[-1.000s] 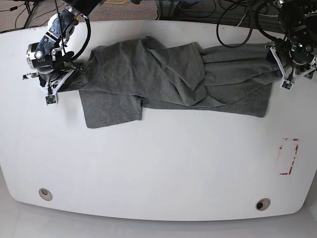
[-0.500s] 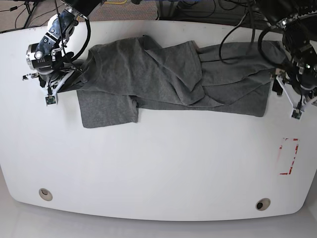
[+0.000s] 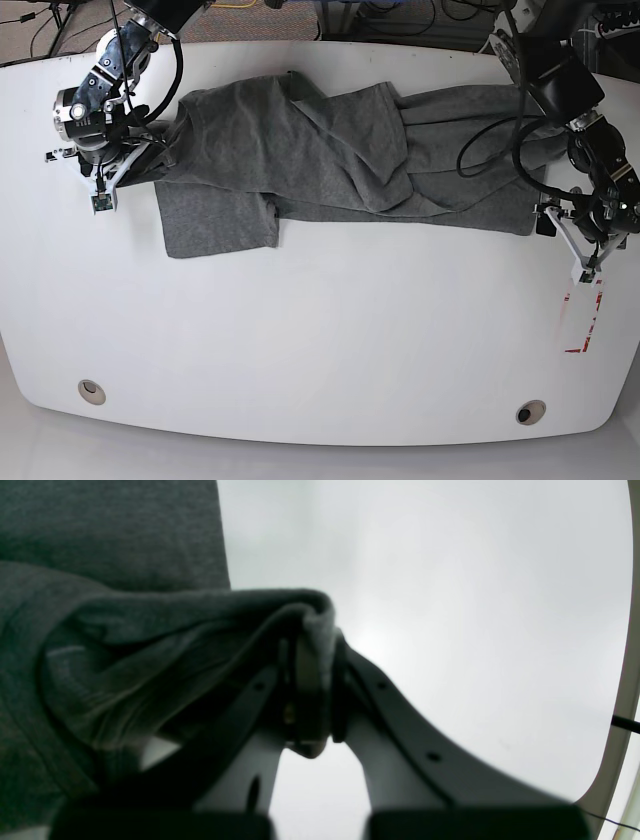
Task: Layout the t-shirt on the table in an organized manner, then fold the t-shirt properly
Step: 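Release the left gripper and move it along the shirt edge, then lift the grey shirt high with both grippers, raising it off the table, then lower the shirt and drag it flat across the table with both grippers, then release the right gripper and move it down along the shirt's side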
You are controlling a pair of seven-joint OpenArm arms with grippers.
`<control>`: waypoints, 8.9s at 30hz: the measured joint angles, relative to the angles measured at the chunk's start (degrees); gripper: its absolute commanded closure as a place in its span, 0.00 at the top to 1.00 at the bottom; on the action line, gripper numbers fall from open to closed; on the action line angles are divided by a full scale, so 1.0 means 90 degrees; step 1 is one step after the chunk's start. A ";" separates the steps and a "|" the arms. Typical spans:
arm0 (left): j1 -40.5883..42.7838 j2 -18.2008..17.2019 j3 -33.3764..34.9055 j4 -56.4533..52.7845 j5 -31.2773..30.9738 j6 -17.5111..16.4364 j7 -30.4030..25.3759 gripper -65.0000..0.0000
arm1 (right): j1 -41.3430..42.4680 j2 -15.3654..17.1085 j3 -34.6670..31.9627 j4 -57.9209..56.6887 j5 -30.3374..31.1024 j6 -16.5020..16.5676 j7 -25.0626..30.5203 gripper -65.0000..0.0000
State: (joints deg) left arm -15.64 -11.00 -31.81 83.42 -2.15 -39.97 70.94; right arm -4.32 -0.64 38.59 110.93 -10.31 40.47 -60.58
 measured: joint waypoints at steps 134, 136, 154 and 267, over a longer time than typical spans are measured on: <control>-0.6025 -0.0347 0.1095 0.0357 -0.0046 -0.0017 0.0338 0.00 | 0.7104 0.2324 -0.3160 -0.1457 0.0002 0.0007 -0.0007 0.01; -0.6028 -0.0345 0.1095 0.0359 -0.0046 -0.0017 0.0338 0.00 | 0.7121 0.2327 -0.3162 -0.1457 0.0005 0.0007 -0.0007 0.01; -0.5357 -0.0338 0.1083 0.0622 -0.0070 -0.0015 0.0335 0.00 | 0.5387 0.2290 -0.2735 -0.0593 0.0049 0.0005 0.0000 0.00; 0.2404 -0.0845 -0.0078 0.2769 -0.0068 0.0000 0.0644 0.74 | -0.1054 -0.0440 -0.0714 0.0500 -0.0027 -0.0039 0.0036 0.75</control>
State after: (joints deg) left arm 6.00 -18.61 -32.51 108.33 -2.76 -39.97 76.73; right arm -13.80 -4.60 32.16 115.44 -10.55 40.12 -60.25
